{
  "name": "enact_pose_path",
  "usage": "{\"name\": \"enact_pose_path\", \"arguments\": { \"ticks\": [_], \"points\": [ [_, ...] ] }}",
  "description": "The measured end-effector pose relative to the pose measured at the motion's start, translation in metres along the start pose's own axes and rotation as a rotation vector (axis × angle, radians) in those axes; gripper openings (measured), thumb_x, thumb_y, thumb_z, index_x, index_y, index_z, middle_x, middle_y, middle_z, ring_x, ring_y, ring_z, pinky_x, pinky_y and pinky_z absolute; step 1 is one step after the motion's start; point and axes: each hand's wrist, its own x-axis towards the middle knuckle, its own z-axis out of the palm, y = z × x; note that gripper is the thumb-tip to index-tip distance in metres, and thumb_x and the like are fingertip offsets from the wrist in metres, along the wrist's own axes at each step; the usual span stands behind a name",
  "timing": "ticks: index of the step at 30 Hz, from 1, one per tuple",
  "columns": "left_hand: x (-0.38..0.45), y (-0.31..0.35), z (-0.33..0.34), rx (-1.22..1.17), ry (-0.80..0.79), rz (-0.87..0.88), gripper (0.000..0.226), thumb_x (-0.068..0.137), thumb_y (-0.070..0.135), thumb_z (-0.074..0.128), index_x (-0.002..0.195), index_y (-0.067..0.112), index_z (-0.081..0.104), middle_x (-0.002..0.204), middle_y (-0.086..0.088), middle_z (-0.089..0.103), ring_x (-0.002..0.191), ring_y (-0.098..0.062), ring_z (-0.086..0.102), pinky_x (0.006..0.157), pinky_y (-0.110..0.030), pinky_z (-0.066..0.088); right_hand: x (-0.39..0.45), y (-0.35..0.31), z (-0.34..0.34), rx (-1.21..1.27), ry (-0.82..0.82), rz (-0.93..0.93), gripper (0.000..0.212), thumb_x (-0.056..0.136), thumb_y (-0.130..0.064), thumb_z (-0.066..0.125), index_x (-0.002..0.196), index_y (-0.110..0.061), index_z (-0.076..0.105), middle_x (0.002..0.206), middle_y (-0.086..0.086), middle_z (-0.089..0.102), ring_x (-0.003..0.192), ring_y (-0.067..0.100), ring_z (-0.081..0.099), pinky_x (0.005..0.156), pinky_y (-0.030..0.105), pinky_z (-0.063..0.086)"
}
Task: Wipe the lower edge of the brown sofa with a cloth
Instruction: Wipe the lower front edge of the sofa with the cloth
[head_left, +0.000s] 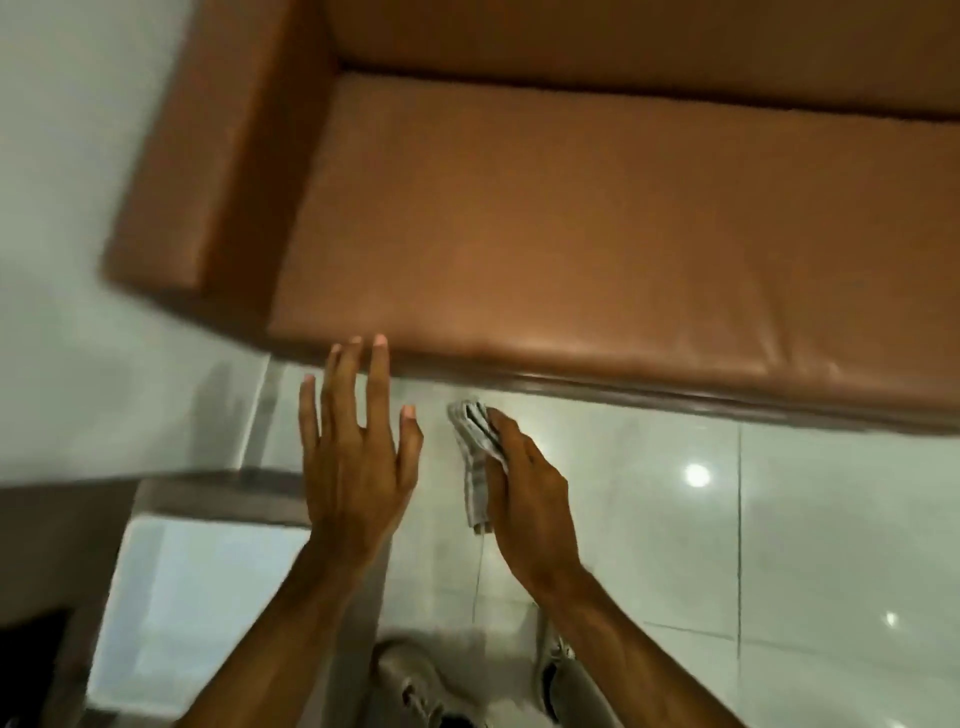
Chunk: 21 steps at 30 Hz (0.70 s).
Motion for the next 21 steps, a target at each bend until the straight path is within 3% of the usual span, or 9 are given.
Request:
{"name": "enact_pose_path", "arguments": {
  "ticks": [2, 4, 8, 12, 13, 15, 17, 21],
  "points": [
    [0.04, 0.073, 0.005, -0.031, -0.087, 0.223, 0.069, 0.111, 0.036, 0.046, 0.173, 0.009, 0.033, 0.177, -0.022, 0.041, 0.166, -0.04, 0.038, 0.136, -0.067, 0.029, 0.003, 0.042, -0.049, 0.118, 0.128, 0.184, 0.051, 0.108, -0.026, 0.048, 0.158, -0.028, 0.037, 0.152, -0.002, 0.057, 0.132, 0.017, 0.062, 0.112, 0.024, 0.049],
    [0.068, 0.132, 0.013, -0.04, -0.171, 0.417, 0.069, 0.112, 0.033, 0.048, 0.175, 0.011, 0.031, 0.18, -0.019, 0.038, 0.169, -0.038, 0.033, 0.139, -0.062, 0.021, 0.002, 0.082, -0.082, 0.218, 0.255, 0.362, 0.05, 0.107, -0.024, 0.052, 0.155, -0.026, 0.041, 0.143, 0.002, 0.064, 0.125, 0.023, 0.067, 0.11, 0.04, 0.053],
    [0.108, 0.241, 0.049, 0.056, -0.3, 0.733, 0.065, 0.112, 0.034, 0.039, 0.174, 0.012, 0.035, 0.177, -0.021, 0.042, 0.166, -0.038, 0.039, 0.14, -0.062, 0.031, 0.001, 0.159, -0.119, 0.502, 0.528, 0.736, 0.048, 0.106, -0.019, 0.05, 0.153, -0.028, 0.043, 0.131, 0.01, 0.07, 0.115, 0.034, 0.07, 0.103, 0.047, 0.055],
    [0.112, 0.329, 0.099, 0.136, -0.426, 1.063, 0.064, 0.114, 0.032, 0.04, 0.175, 0.011, 0.034, 0.179, -0.021, 0.039, 0.168, -0.039, 0.036, 0.14, -0.061, 0.031, 0.006, 0.216, -0.11, 0.746, 0.683, 0.973, 0.056, 0.103, -0.005, 0.047, 0.156, -0.024, 0.039, 0.129, 0.018, 0.068, 0.092, 0.026, 0.07, 0.079, 0.017, 0.051],
    [0.114, 0.343, 0.111, 0.144, -0.442, 1.136, 0.065, 0.114, 0.032, 0.039, 0.175, 0.012, 0.033, 0.179, -0.021, 0.037, 0.169, -0.039, 0.035, 0.14, -0.061, 0.029, 0.011, 0.223, -0.103, 0.799, 0.688, 0.998, 0.057, 0.104, -0.004, 0.046, 0.157, -0.023, 0.038, 0.132, 0.018, 0.066, 0.094, 0.026, 0.071, 0.08, 0.016, 0.054],
    [0.115, 0.372, 0.145, 0.164, -0.477, 1.306, 0.066, 0.115, 0.037, 0.033, 0.177, 0.013, 0.03, 0.182, -0.021, 0.033, 0.17, -0.039, 0.031, 0.142, -0.061, 0.025, 0.027, 0.238, -0.083, 0.885, 0.743, 1.066, 0.056, 0.105, -0.005, 0.045, 0.158, -0.021, 0.038, 0.142, 0.017, 0.062, 0.118, 0.035, 0.067, 0.102, 0.035, 0.055],
    [0.12, 0.393, 0.183, 0.191, -0.48, 1.445, 0.069, 0.114, 0.041, 0.028, 0.178, 0.016, 0.025, 0.185, -0.02, 0.026, 0.172, -0.038, 0.025, 0.142, -0.06, 0.02, 0.055, 0.247, -0.057, 0.978, 0.823, 1.132, 0.055, 0.105, -0.004, 0.045, 0.158, -0.02, 0.039, 0.148, 0.015, 0.059, 0.131, 0.035, 0.061, 0.112, 0.046, 0.048],
    [0.14, 0.412, 0.261, 0.226, -0.44, 1.621, 0.069, 0.115, 0.042, 0.032, 0.179, 0.018, 0.02, 0.187, -0.02, 0.017, 0.174, -0.038, 0.015, 0.142, -0.061, 0.014, 0.133, 0.256, -0.009, 1.285, 0.935, 1.248, 0.05, 0.108, -0.014, 0.044, 0.156, -0.028, 0.042, 0.15, 0.011, 0.058, 0.133, 0.031, 0.06, 0.113, 0.033, 0.046]
  ]
}}
